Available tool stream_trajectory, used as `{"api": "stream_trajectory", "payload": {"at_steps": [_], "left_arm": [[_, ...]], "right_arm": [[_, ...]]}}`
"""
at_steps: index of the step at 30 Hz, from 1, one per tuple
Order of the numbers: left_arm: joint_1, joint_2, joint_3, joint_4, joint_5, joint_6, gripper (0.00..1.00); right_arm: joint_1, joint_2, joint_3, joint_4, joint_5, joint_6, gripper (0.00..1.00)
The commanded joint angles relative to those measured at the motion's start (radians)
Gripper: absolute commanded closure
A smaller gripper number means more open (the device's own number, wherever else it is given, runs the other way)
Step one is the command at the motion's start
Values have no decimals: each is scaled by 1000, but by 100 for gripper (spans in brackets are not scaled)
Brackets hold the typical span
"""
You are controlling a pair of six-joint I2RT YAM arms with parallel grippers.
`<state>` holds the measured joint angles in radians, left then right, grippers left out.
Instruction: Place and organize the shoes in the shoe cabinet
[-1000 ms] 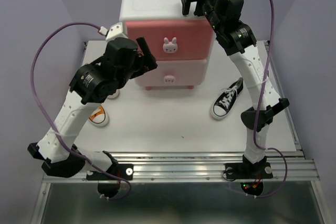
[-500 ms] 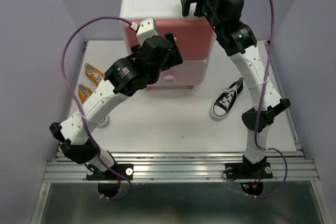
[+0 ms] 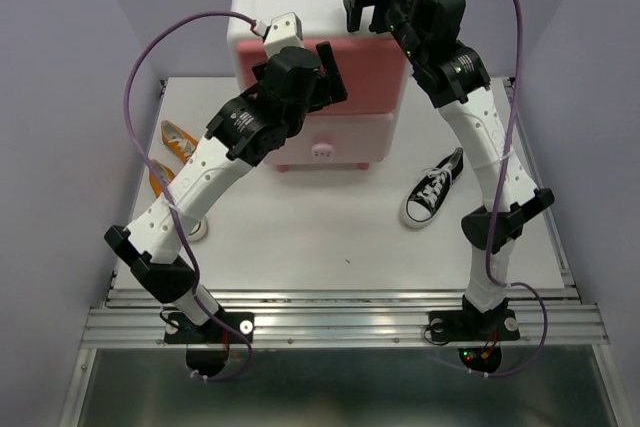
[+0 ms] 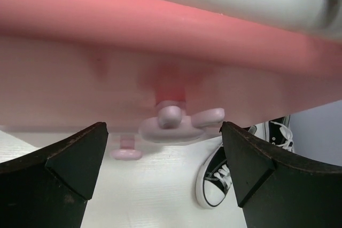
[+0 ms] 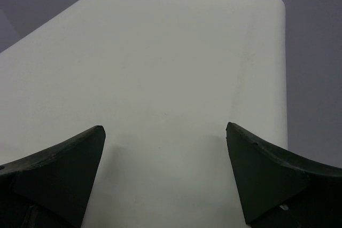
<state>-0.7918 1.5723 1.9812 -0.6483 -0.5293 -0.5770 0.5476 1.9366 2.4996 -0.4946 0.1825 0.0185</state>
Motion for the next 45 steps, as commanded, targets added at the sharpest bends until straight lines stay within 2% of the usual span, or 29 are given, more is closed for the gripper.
{"api": "stream_trajectory", "payload": {"at_steps": [1,11,14,15,18,19,21,22,24,26,27,38,45], "left_arm": [[3,38,47,41,31,86,1],[14,71,57,42,22,98,2],[14,72,57,42,17,88,15],[14,71,57,39,15,85,25],[16,68,56,35,8,82,37],[14,60,53,32,6,80,47],[14,54,47,30,6,80,57],[14,45,44,27,9,78,66],[12,38,42,13,28,65,75],[-6,23,31,-16,32,62,88],[-30,9,24,-40,16,52,99],[-147,-195,-228,-140,-12,-129,100],[-253,-235,-202,-319,-70,-279,100]], "right_arm": [[25,45,-70,-254,-23,78,0],[25,32,-90,-268,-8,74,0],[25,24,-111,-268,-6,75,0],[25,18,-114,-268,-6,77,0],[25,15,-122,-269,-9,78,0],[25,13,-123,-272,-9,80,0],[25,13,-125,-275,-12,77,0],[25,13,-127,-277,-9,75,0],[25,13,-131,-277,-9,72,0],[25,12,-134,-277,-6,72,0],[25,12,-140,-275,-5,72,0],[25,12,-139,-263,-28,89,0],[25,13,-156,-262,-31,98,0]]}}
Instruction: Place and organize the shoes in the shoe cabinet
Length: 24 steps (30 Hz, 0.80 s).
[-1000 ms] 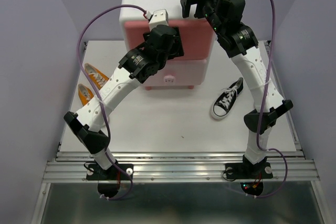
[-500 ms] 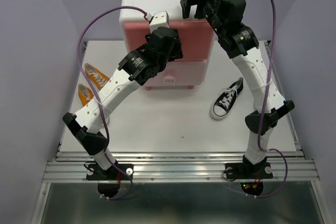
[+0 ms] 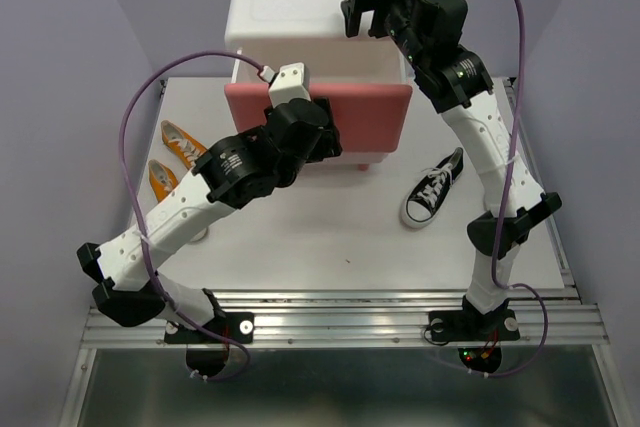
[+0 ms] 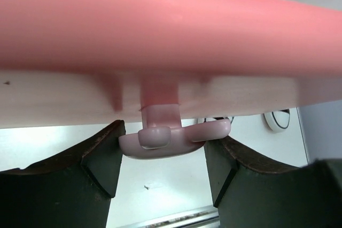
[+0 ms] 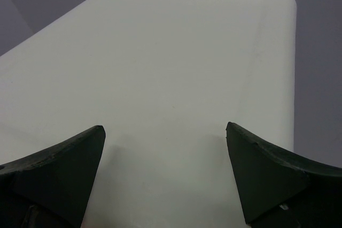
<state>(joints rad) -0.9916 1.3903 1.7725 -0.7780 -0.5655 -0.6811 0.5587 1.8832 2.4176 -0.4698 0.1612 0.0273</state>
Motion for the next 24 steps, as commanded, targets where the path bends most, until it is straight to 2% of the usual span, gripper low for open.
{"api": "stream_trajectory", "payload": {"at_steps": [1,6,9,16,19,24], "left_arm": [[-85,-56,5,-231,-39,-231,100],[-169,-66,-15,-342,-50,-353,100],[-214,-102,-62,-343,-33,-446,100],[-278,-152,-125,-345,-13,-506,100],[-318,-181,-177,-345,10,-589,100],[-354,-212,-208,-345,-48,-641,100]], "right_arm": [[14,68,-74,-283,-6,89,0],[14,63,-97,-260,3,91,0],[14,62,-115,-244,-8,100,0],[14,42,-169,-210,-3,100,0],[14,27,-206,-193,-2,95,0],[14,2,-270,-162,-12,108,0]]}}
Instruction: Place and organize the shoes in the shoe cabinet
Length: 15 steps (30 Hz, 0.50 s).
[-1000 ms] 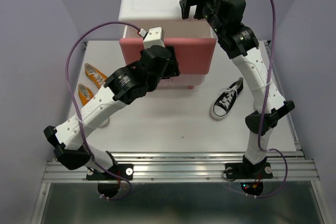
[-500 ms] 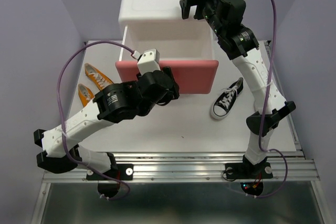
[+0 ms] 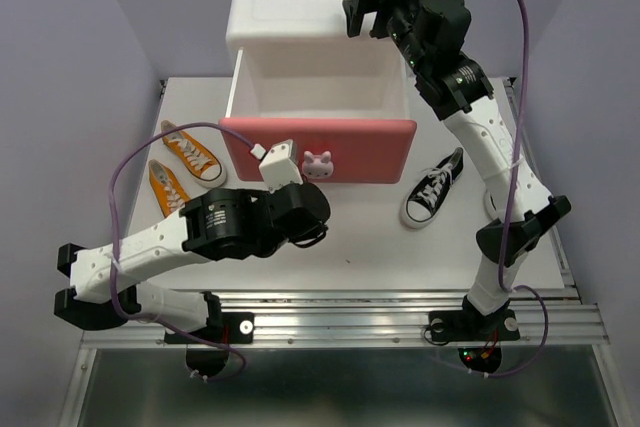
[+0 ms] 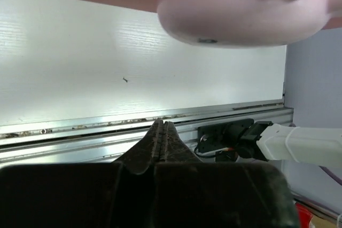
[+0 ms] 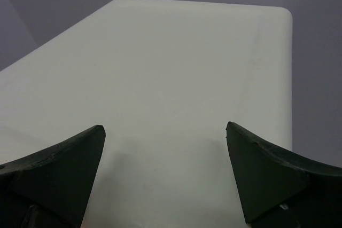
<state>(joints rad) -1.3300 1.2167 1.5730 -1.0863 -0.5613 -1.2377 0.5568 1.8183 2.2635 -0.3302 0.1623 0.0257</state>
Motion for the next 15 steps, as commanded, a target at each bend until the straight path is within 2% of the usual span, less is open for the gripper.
{"api": "stream_trajectory", "payload": {"at_steps": [1,9,12,15], "left_arm": [[-15,-36,-5,-37,-63,-86,100],[-15,20,136,-37,-147,-19,100],[-15,44,241,-37,-175,41,100],[-15,96,416,-35,-195,115,93]], "right_arm": [[15,65,-124,-299,-15,112,0],[15,61,-90,-294,-17,114,0],[15,59,-64,-291,-17,125,0],[15,47,-50,-268,-15,131,0]]}}
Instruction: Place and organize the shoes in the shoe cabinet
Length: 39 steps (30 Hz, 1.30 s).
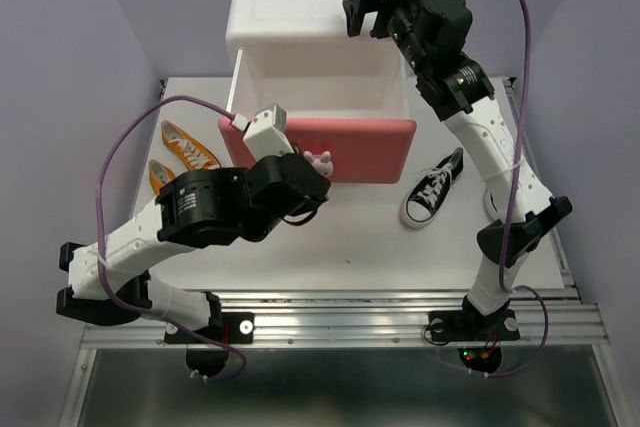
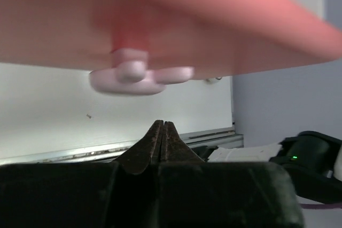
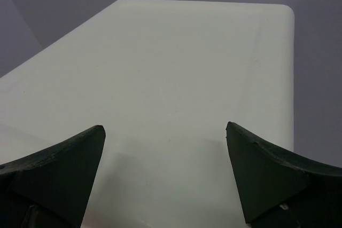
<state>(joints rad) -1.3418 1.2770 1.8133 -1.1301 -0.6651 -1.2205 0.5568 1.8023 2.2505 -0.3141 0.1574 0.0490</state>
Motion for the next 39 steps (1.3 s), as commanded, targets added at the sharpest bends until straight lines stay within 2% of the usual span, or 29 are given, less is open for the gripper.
{"api": "stream_trajectory", "payload": {"at_steps": [1,3,5,6,8,13,14,15,16,17,18,20,22,24,25,27,32,36,39], "left_arm": [[-3,73,225,9,-97,114,84],[-3,125,361,18,-117,186,64],[-3,154,489,56,-143,234,14],[-3,169,515,87,-172,303,1],[-3,163,523,283,-203,424,1],[19,143,431,825,-411,824,1],[61,156,452,876,-442,952,1],[99,179,469,909,-447,995,1],[151,188,492,893,-406,995,1],[220,194,515,857,-334,927,1],[375,199,552,825,-170,879,1],[484,200,561,778,-94,816,1],[547,208,580,735,-71,823,1],[588,202,592,679,-33,765,1],[652,191,575,635,-6,735,1],[713,167,500,610,48,696,1],[895,101,388,514,173,589,1],[1018,61,299,457,284,541,1],[1081,33,206,415,329,498,1]], "right_arm": [[15,58,-34,-278,-6,109,0],[15,43,-28,-260,-1,114,0],[15,25,-25,-240,4,118,0],[15,20,-19,-238,11,121,0],[15,2,-3,-221,33,127,0],[15,-9,61,-177,152,109,0],[15,5,111,-174,168,92,0],[15,11,138,-174,200,81,0],[15,17,161,-174,218,77,0],[15,23,182,-174,237,72,0],[15,28,211,-174,257,65,0],[15,31,228,-174,289,60,0],[-12,23,241,-172,295,71,0],[-56,14,241,-172,289,86,0],[-75,9,235,-174,294,94,0],[-116,-9,222,-175,283,132,0],[-308,-66,141,-198,145,290,0],[-333,-70,152,-285,148,262,0],[-359,-90,80,-382,159,296,0]]}}
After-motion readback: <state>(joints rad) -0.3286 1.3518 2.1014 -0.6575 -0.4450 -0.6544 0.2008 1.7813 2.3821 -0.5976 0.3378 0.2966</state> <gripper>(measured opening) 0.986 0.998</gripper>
